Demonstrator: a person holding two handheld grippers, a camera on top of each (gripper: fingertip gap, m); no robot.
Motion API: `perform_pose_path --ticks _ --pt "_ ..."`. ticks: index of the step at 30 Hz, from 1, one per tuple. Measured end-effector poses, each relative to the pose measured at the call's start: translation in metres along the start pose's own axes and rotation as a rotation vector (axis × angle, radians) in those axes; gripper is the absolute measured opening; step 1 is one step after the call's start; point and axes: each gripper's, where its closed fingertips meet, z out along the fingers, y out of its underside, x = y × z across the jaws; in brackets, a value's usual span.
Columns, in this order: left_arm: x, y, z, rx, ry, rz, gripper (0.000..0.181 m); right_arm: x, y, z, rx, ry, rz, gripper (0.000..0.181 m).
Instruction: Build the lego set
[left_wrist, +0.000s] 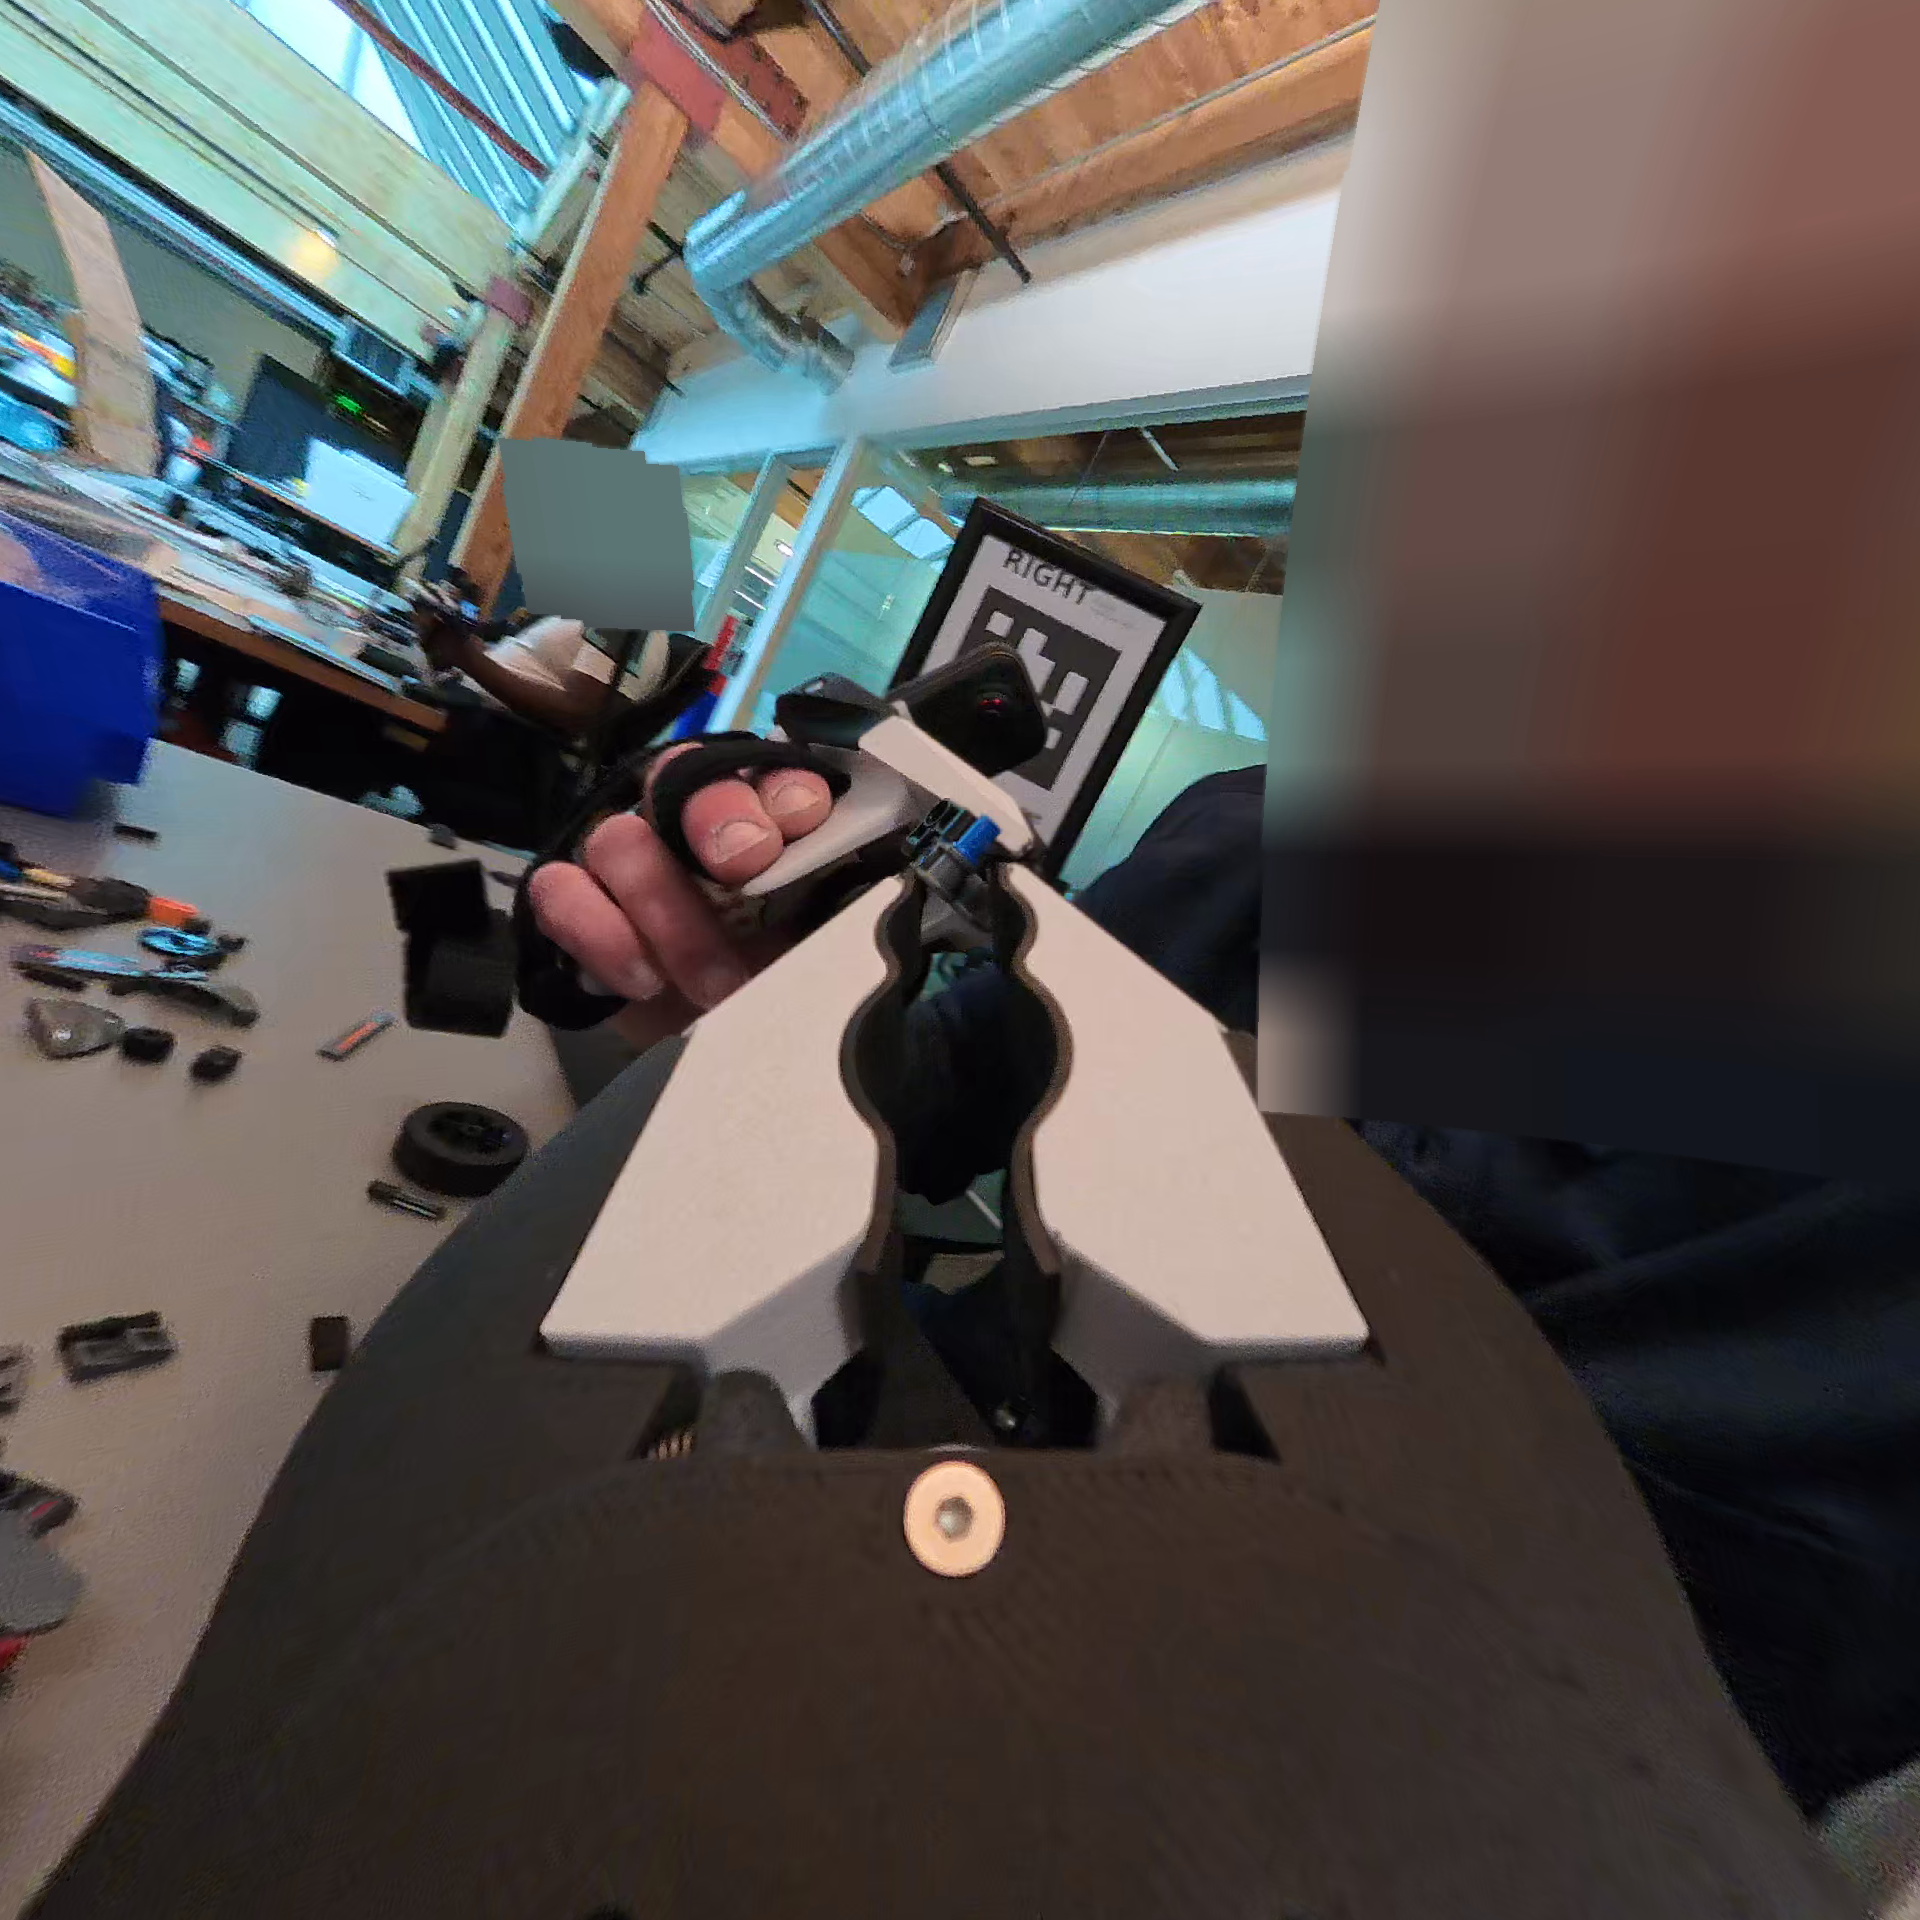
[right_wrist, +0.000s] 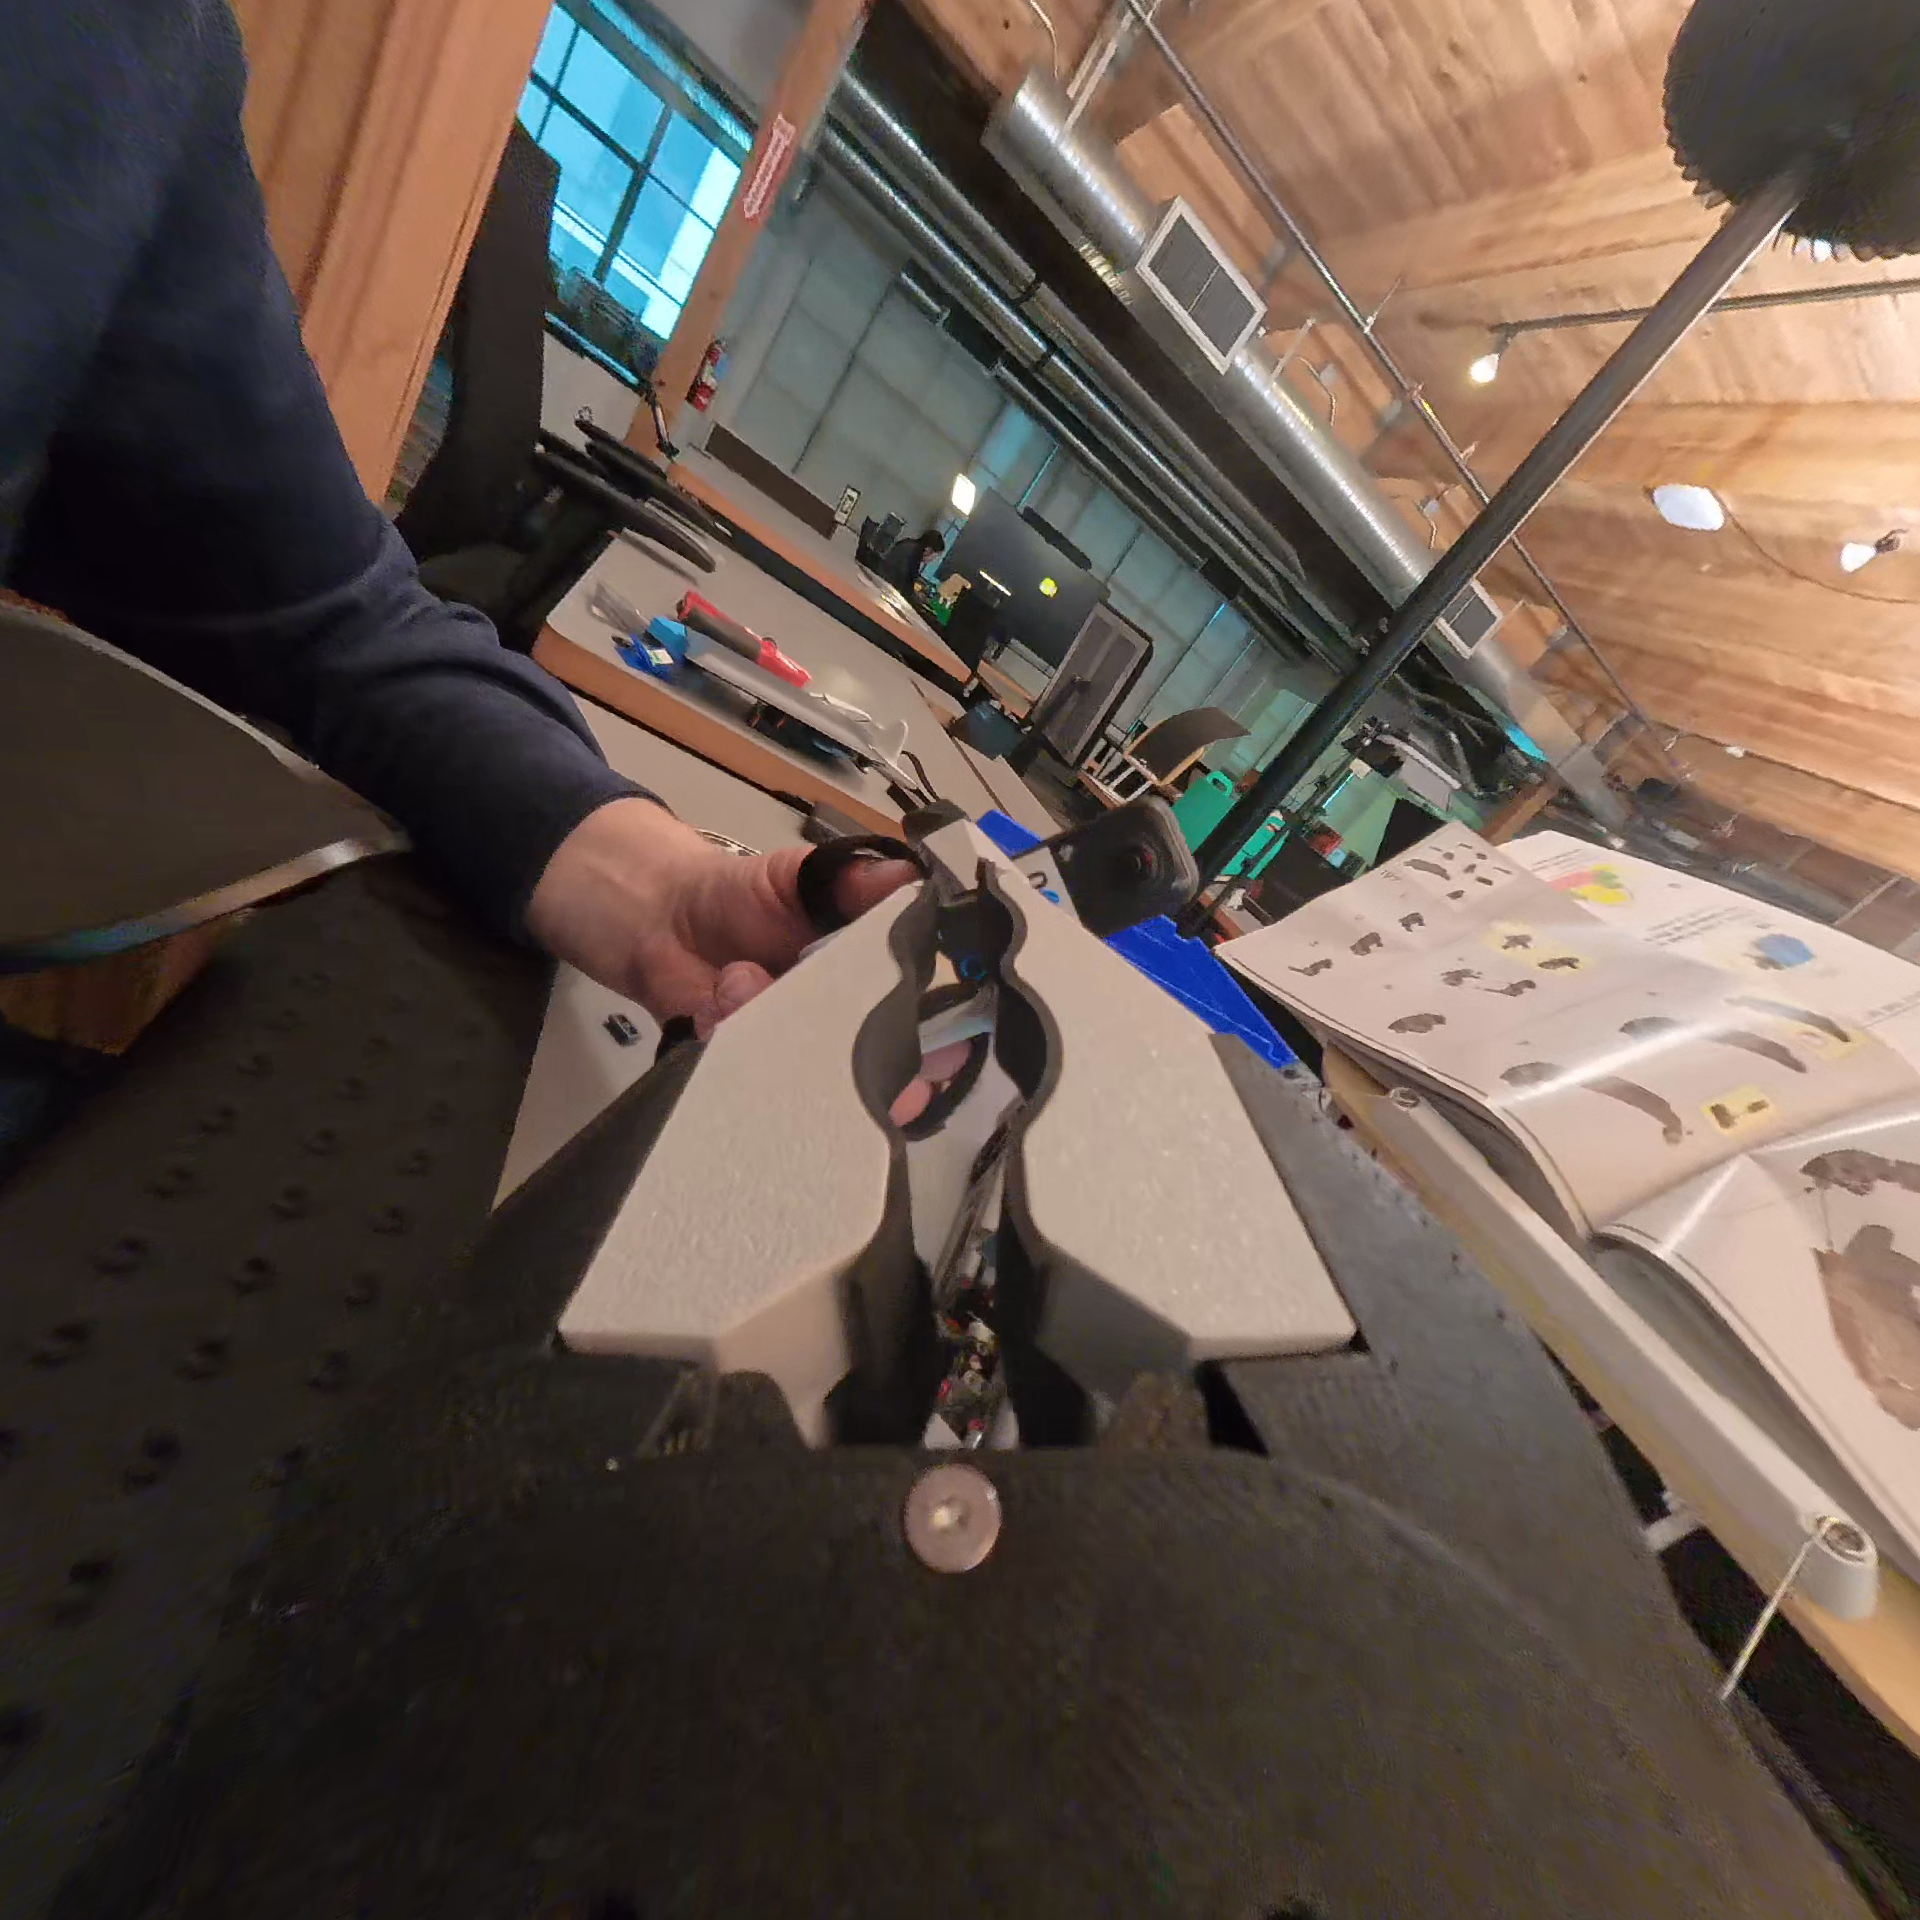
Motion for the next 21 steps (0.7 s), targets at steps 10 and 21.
perform_pose_path --ticks 10,21 --pt "-0.017 0.002 -0.002 -0.016 -0.125 0.032 0.010 0.005 0.017 -0.005 -0.078 0.019 0.008 0.005" --pt "-0.048 0.002 -0.017 -0.059 -0.374 0.126 0.007 0.010 0.057 -0.003 -0.438 0.093 -0.216 0.003"
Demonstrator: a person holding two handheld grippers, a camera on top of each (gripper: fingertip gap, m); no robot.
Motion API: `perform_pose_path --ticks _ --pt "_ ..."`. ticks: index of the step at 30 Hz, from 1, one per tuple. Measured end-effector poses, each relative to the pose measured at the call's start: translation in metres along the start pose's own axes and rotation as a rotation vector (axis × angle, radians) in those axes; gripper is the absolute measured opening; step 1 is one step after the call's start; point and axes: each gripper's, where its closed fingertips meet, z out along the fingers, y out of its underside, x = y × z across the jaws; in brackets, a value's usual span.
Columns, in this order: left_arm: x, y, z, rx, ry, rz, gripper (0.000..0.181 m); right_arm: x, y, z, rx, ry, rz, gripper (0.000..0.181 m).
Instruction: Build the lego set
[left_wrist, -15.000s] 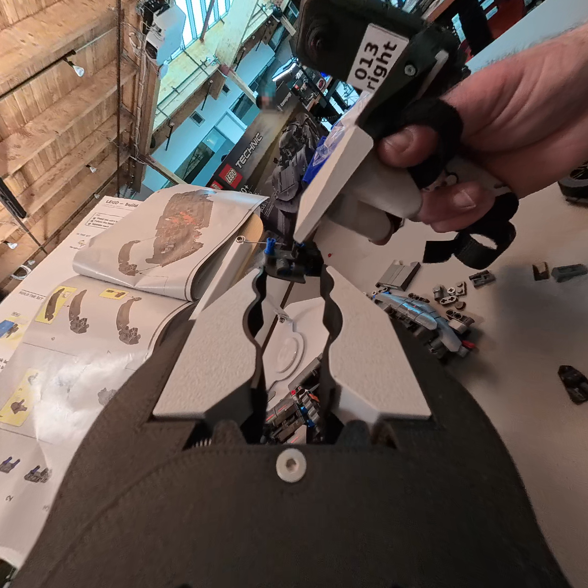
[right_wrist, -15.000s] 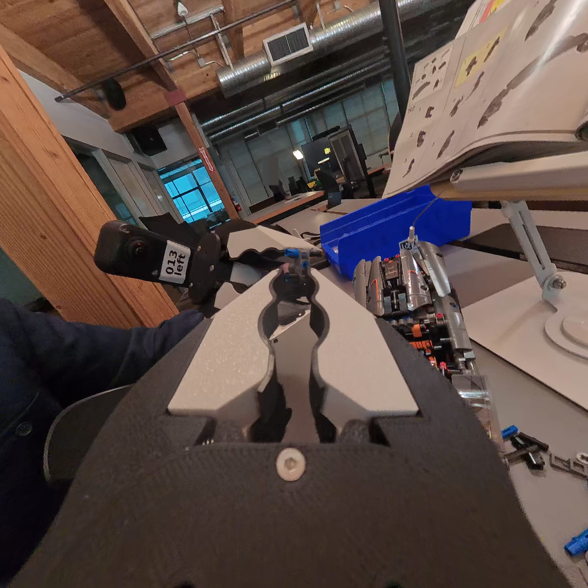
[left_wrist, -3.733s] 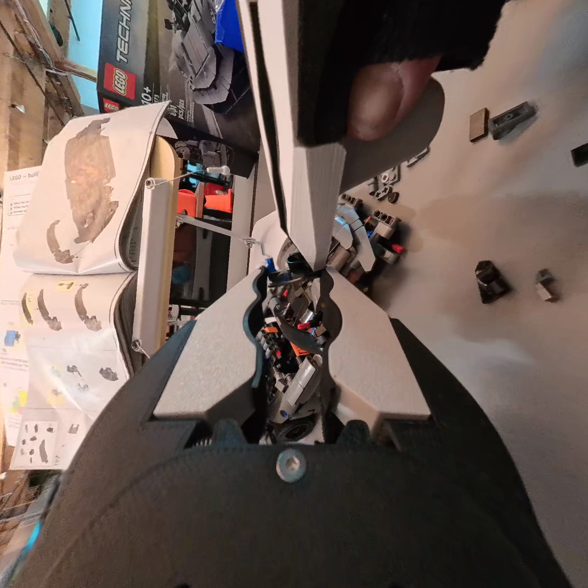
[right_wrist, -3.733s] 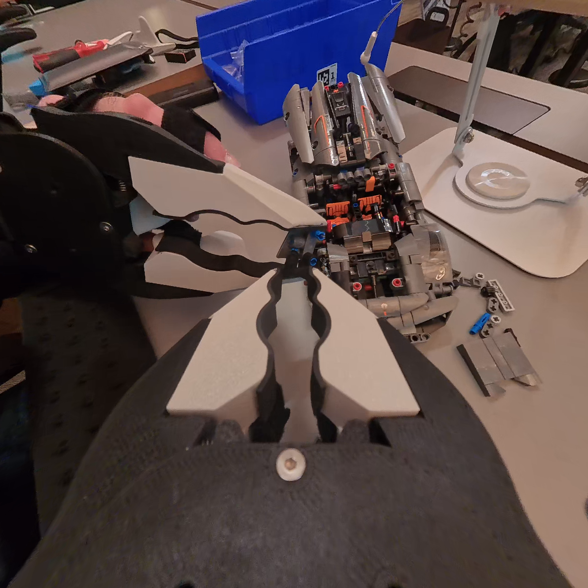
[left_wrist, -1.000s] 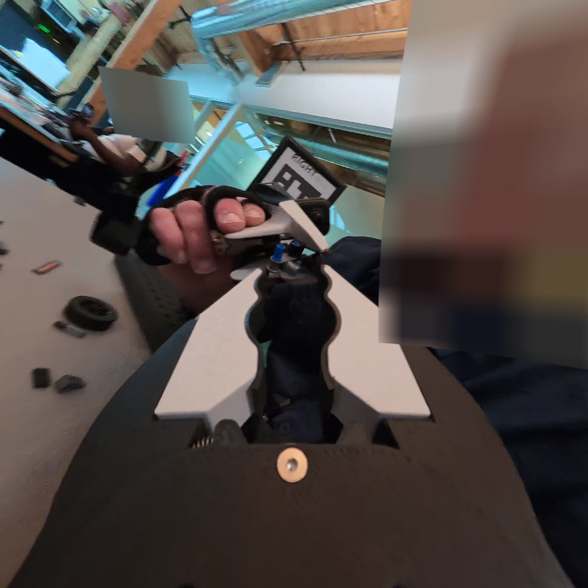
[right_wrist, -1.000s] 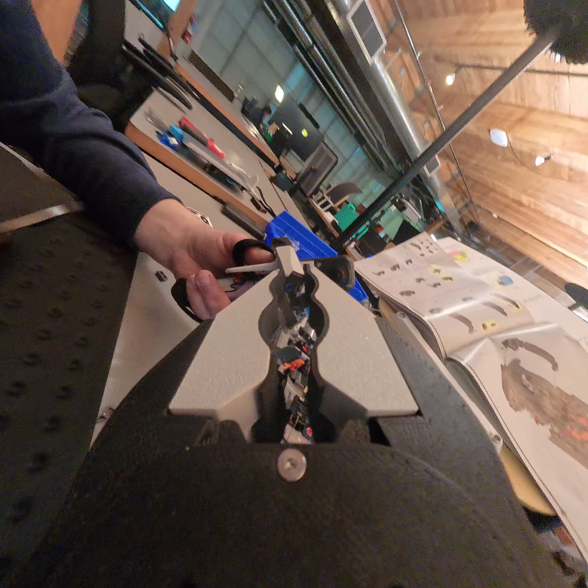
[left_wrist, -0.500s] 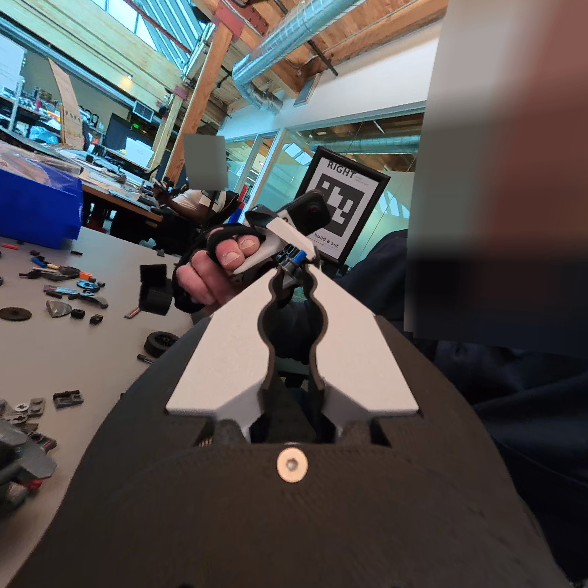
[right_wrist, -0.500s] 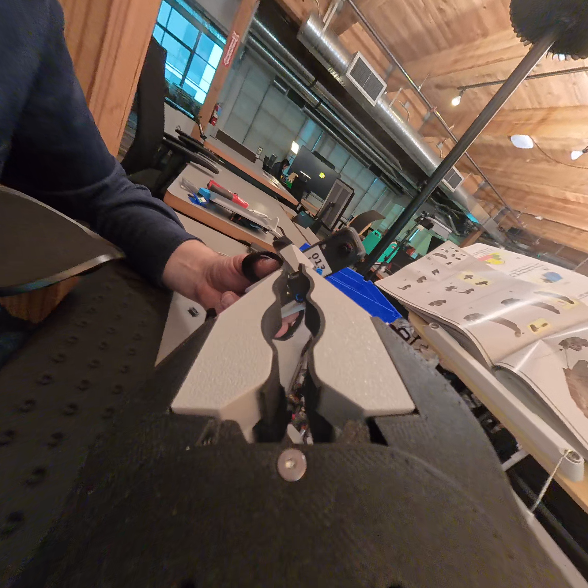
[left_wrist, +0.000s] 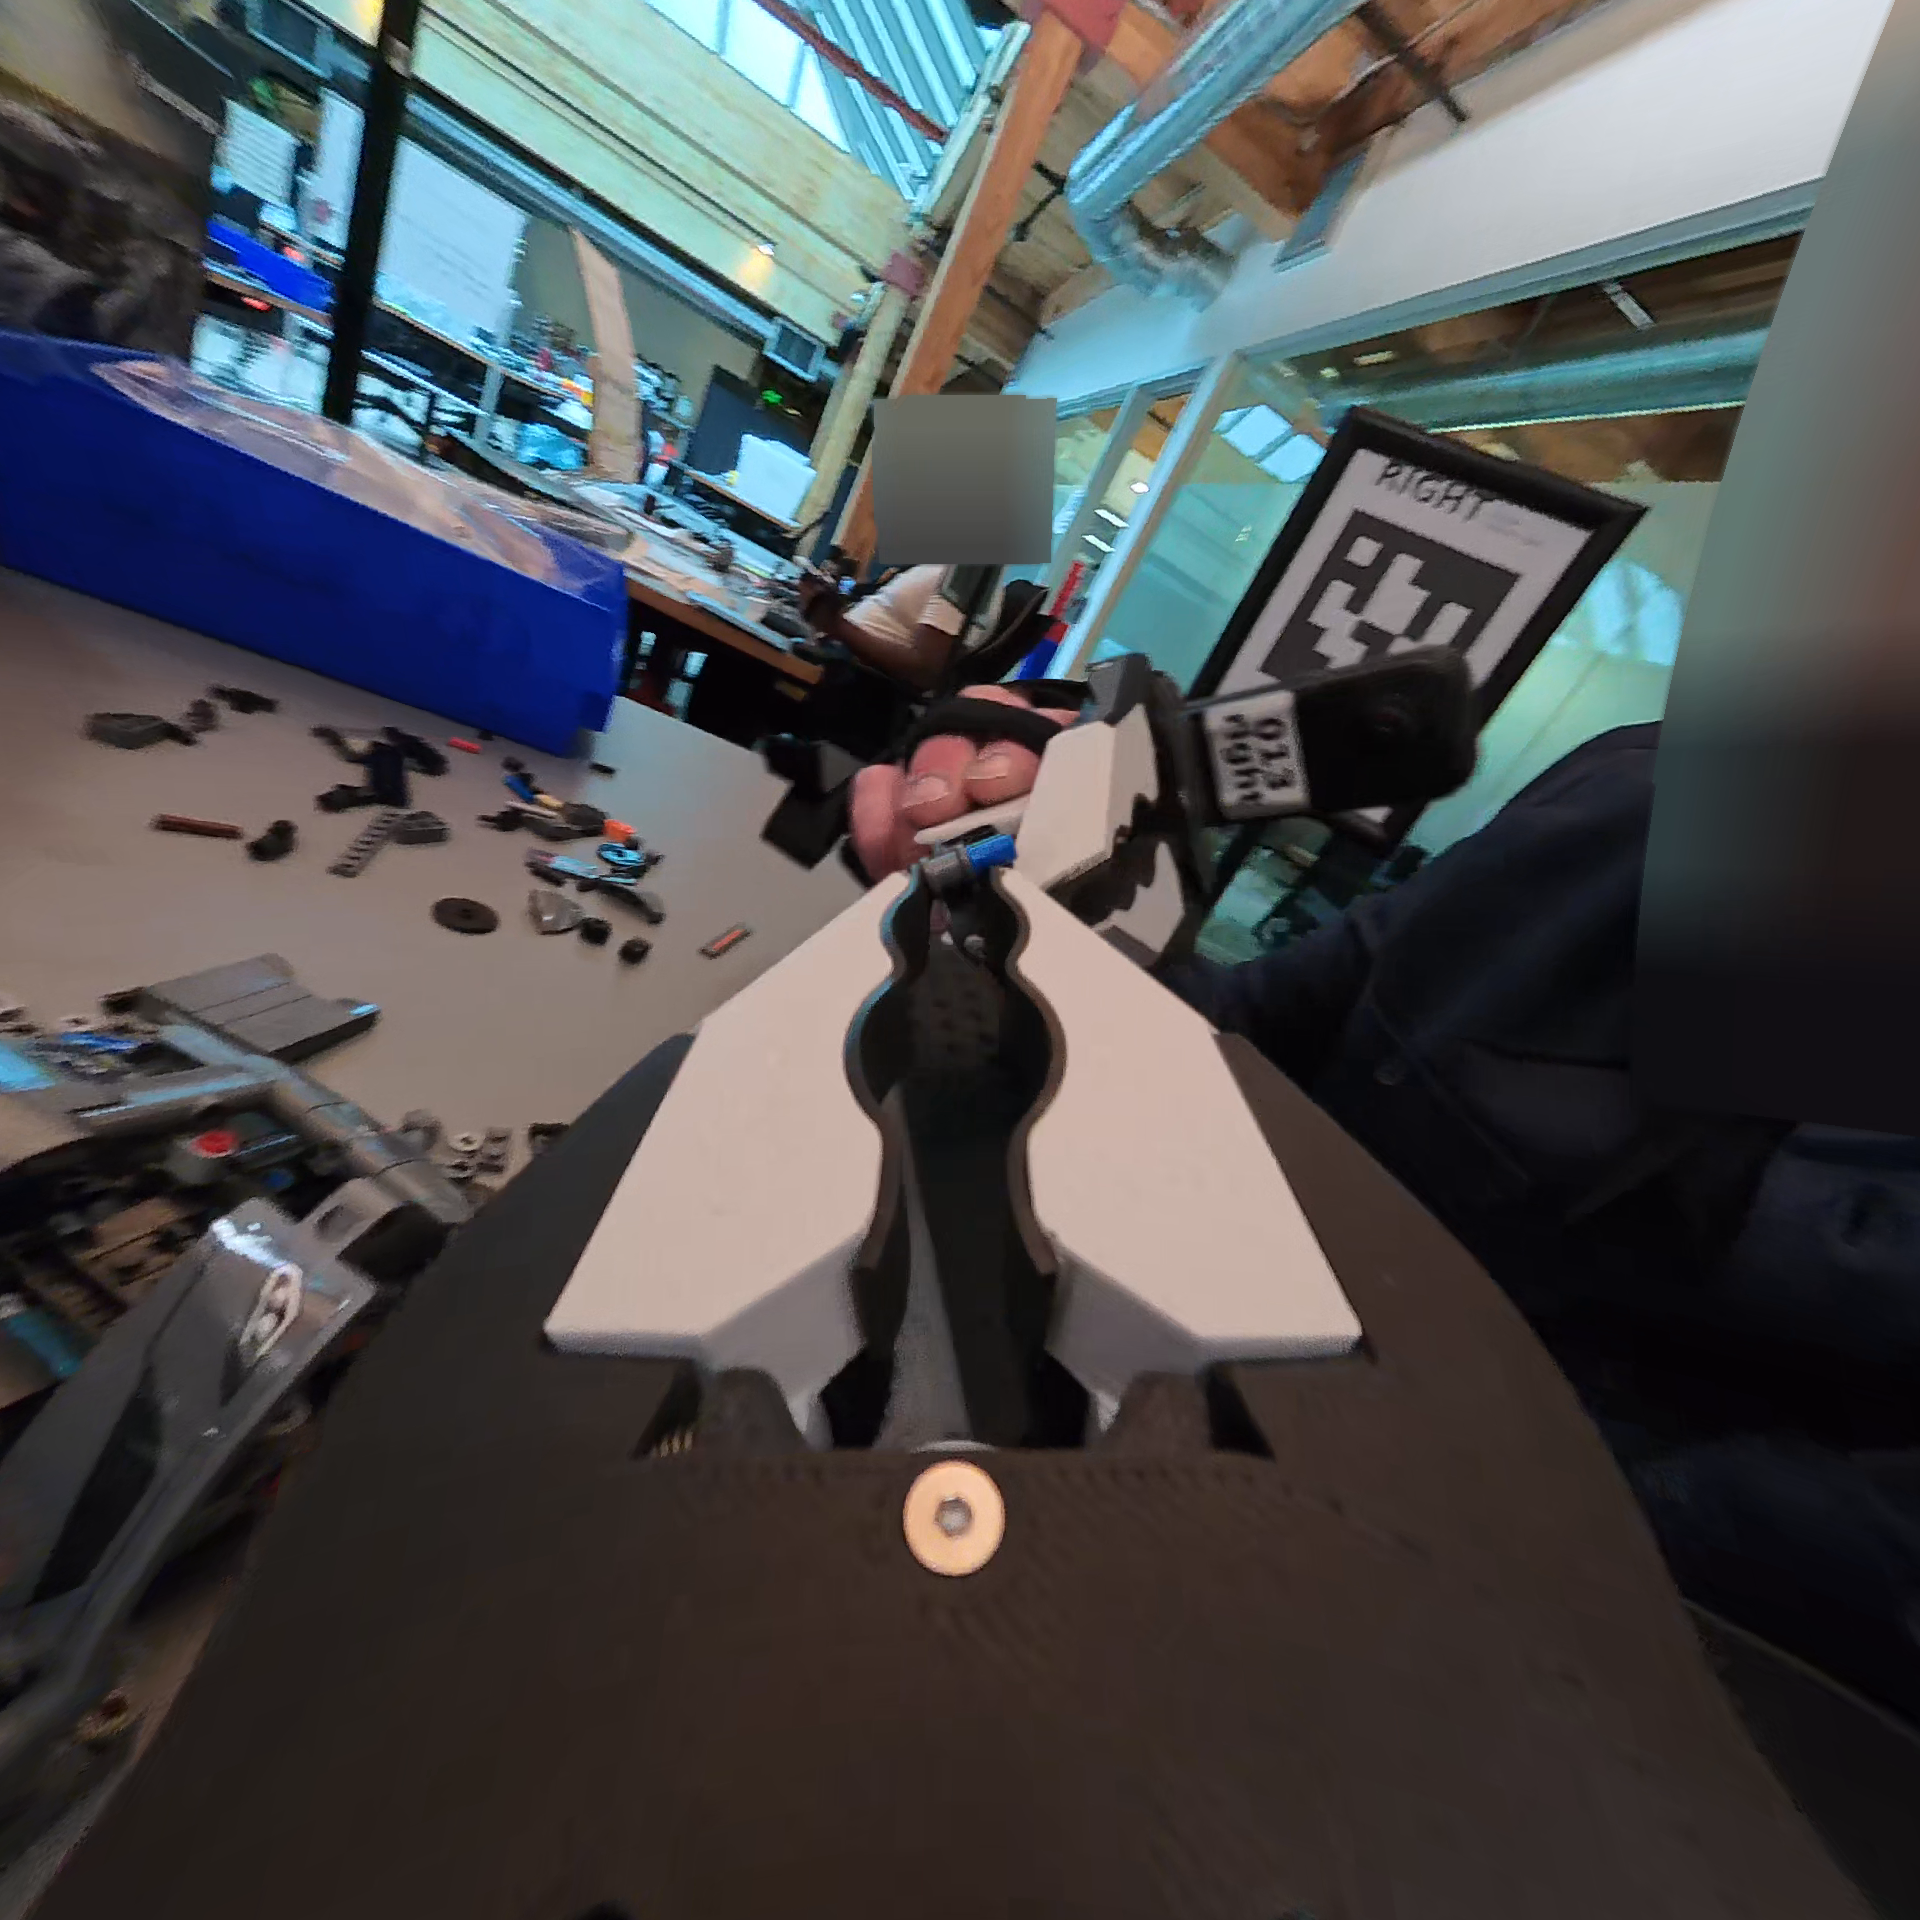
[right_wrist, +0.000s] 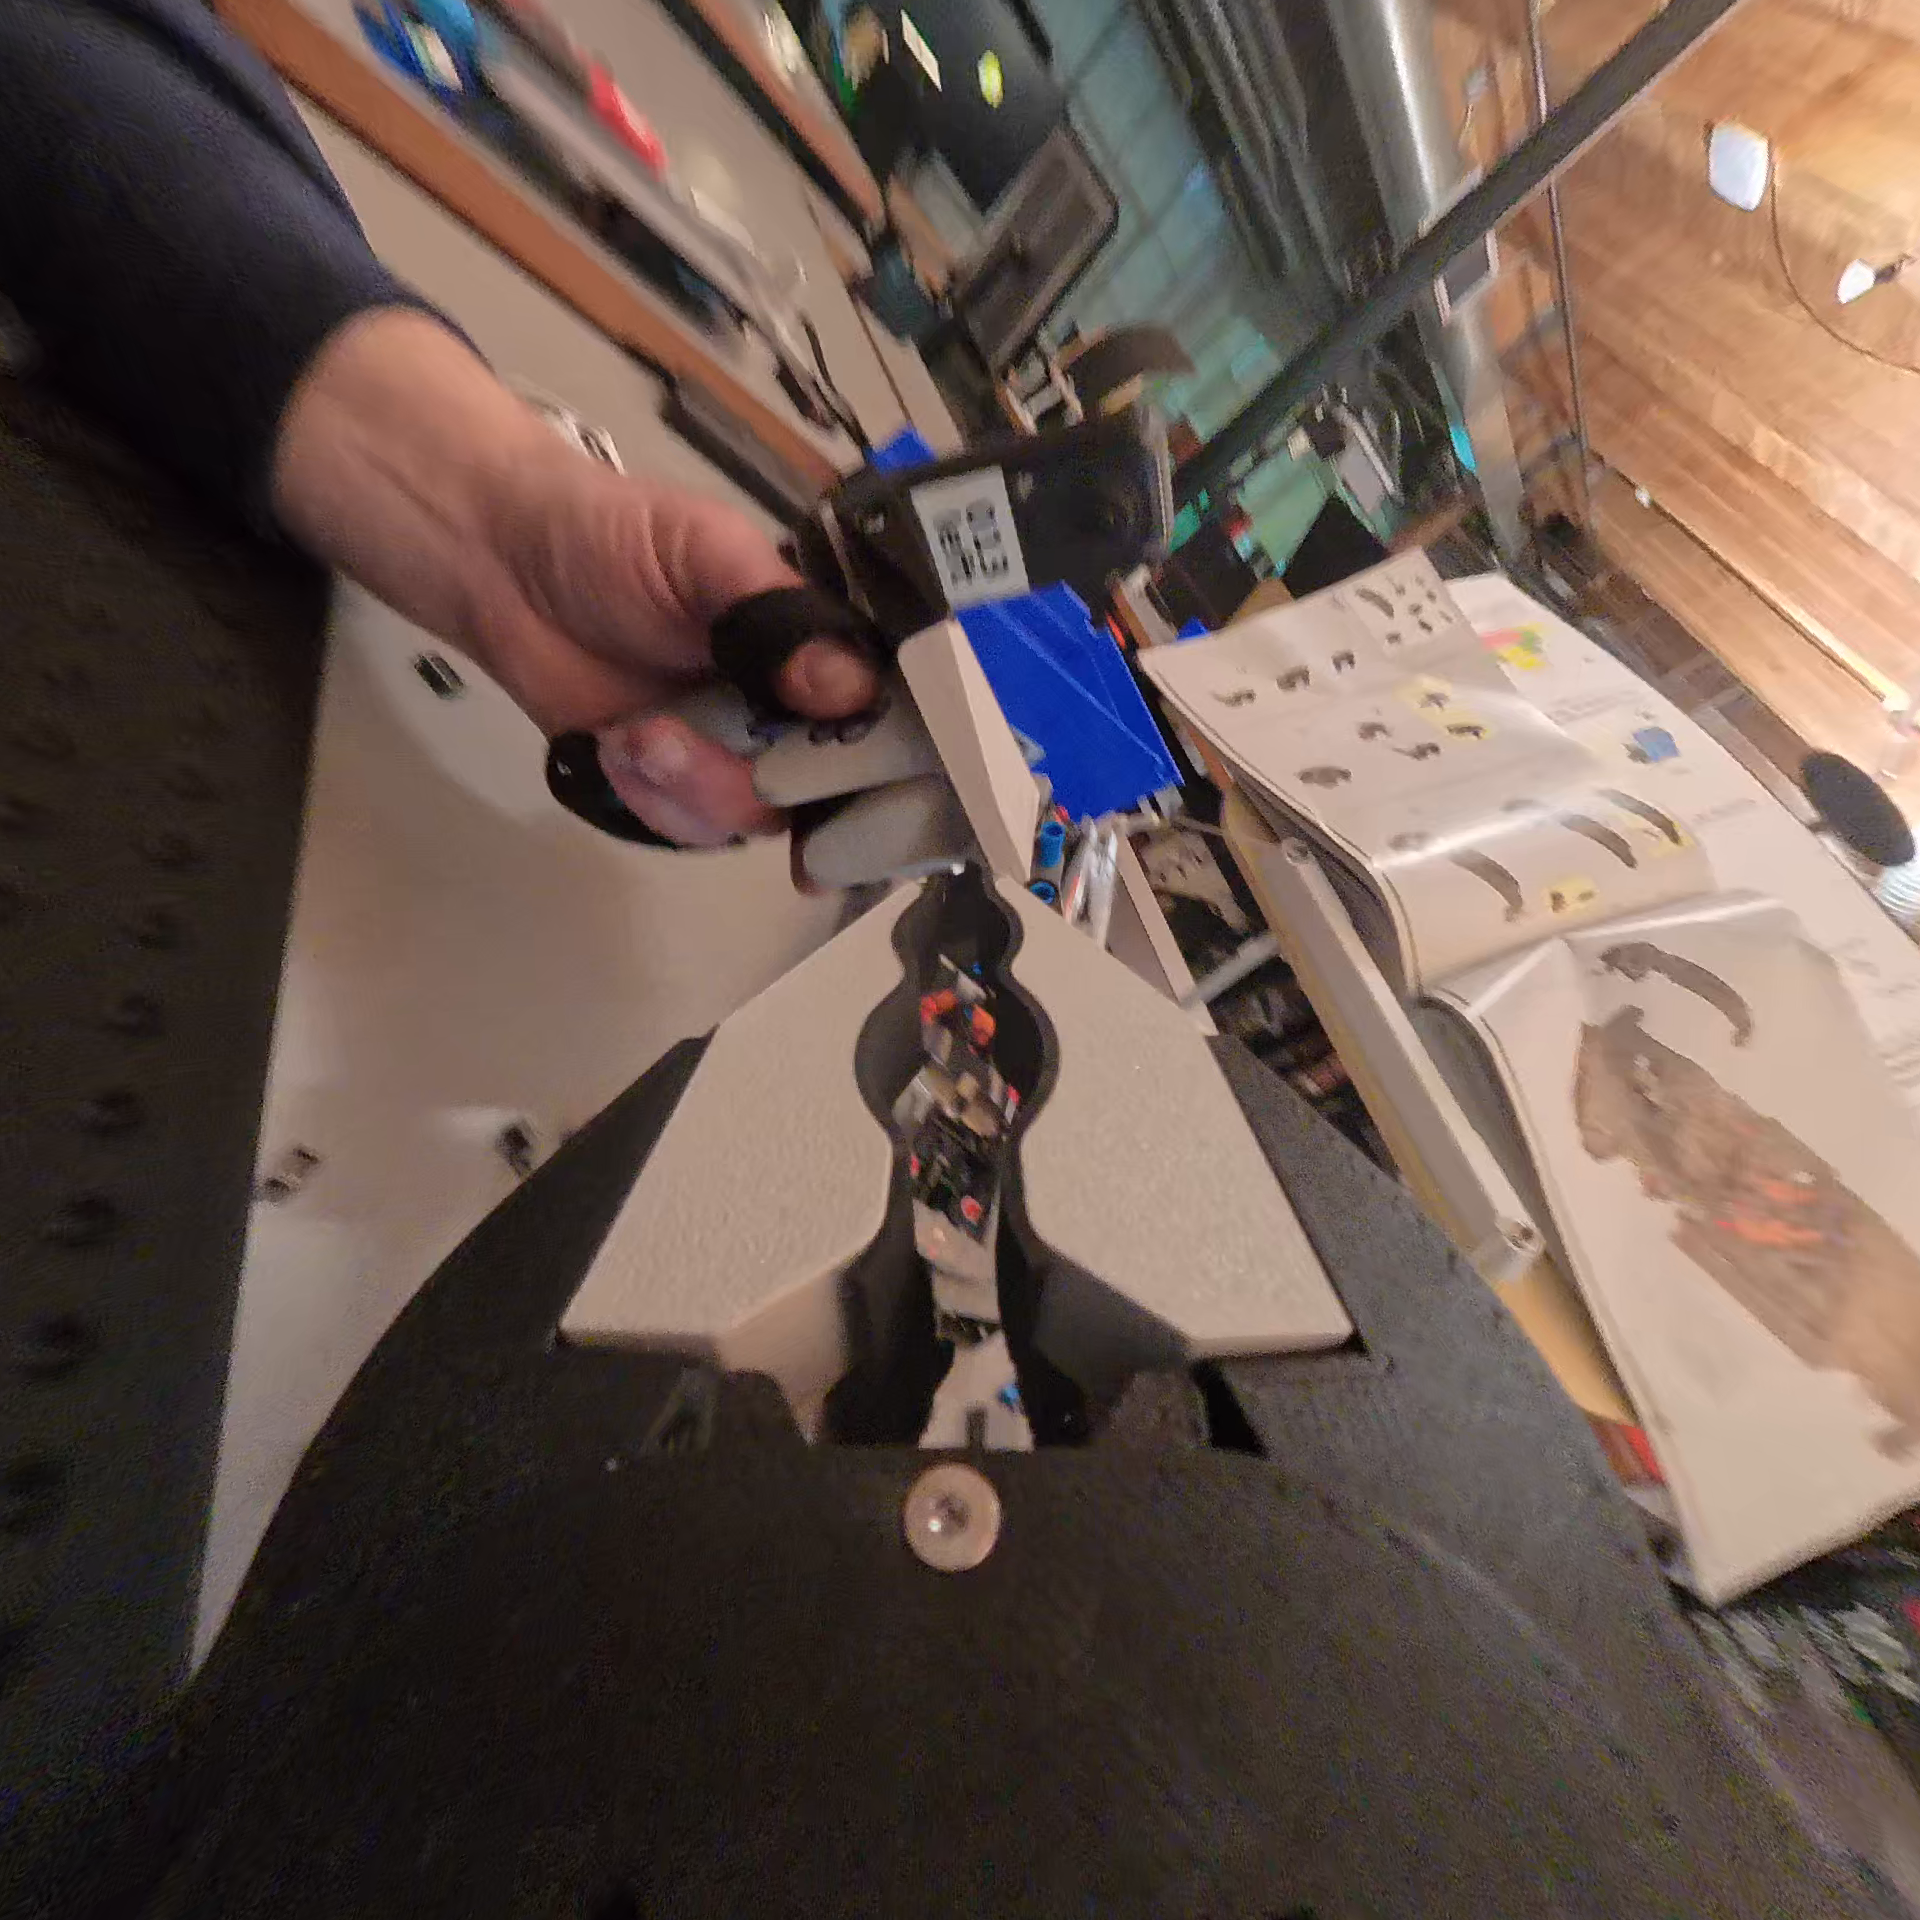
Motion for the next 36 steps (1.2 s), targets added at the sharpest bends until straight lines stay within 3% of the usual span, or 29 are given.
perform_pose_path --ticks 7,20,30,36 --pt "-0.016 -0.002 -0.005 -0.002 -0.141 0.033 0.005 0.000 0.015 0.008 -0.206 0.088 -0.153 0.013" --pt "-0.032 -0.004 -0.012 0.027 -0.236 -0.041 0.005 0.007 0.033 0.022 -0.341 0.171 -0.185 0.014" --pt "-0.048 -0.008 -0.026 0.128 -0.227 -0.254 0.005 0.017 0.042 0.043 -0.419 0.228 -0.225 0.009" --pt "-0.047 -0.014 -0.030 0.164 -0.213 -0.274 0.005 0.023 0.038 0.045 -0.424 0.246 -0.188 0.005"
